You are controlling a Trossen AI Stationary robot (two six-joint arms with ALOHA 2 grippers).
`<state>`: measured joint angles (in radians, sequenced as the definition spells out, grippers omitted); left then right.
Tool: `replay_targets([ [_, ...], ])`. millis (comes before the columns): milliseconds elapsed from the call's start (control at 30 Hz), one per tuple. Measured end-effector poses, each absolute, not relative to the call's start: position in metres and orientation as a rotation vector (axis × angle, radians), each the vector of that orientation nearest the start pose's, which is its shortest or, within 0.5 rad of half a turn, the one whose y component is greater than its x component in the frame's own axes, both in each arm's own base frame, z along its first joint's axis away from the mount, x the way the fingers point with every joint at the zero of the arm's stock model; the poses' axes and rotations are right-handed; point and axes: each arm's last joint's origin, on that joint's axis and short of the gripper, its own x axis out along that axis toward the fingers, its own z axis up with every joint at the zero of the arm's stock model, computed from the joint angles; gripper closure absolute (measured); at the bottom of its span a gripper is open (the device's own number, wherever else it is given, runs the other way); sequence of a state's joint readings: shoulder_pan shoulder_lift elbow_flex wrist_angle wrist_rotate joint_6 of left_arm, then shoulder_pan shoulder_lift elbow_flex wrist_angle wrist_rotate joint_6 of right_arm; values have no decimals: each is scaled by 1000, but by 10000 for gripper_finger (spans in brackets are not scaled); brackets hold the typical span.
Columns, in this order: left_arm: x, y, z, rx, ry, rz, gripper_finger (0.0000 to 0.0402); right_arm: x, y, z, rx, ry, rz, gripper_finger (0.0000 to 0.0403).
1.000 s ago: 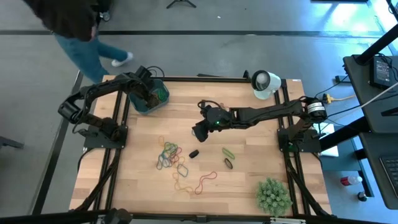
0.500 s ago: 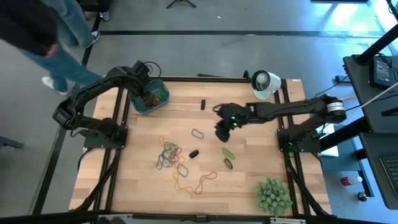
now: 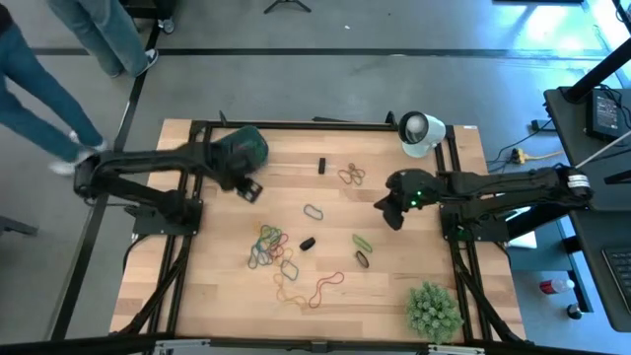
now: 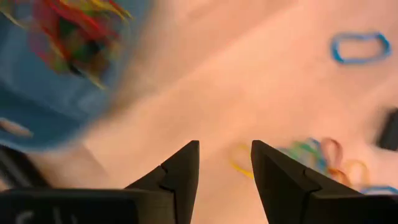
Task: Pick and place rubber bands into bin
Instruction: Put the blue rubber band into the bin
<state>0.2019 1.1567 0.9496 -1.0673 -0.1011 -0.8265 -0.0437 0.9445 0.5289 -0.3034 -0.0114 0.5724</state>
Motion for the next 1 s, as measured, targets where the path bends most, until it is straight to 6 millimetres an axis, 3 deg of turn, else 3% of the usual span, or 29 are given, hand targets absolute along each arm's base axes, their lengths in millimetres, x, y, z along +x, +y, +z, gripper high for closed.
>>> replay_targets([
  [333, 229, -62, 222, -975, 1136, 817, 263, 173, -13, 198, 473, 726, -170, 399],
  [500, 235, -101, 197, -1072, 1171, 888, 263, 174, -13, 198, 474, 729, -119, 388],
  [667, 236, -119, 179, -1079, 1189, 962, 263, 174, -12, 198, 485, 734, -84, 392],
  [1000, 246, -119, 143, -969, 1249, 1076, 264, 174, -12, 198, 503, 738, -68, 389],
])
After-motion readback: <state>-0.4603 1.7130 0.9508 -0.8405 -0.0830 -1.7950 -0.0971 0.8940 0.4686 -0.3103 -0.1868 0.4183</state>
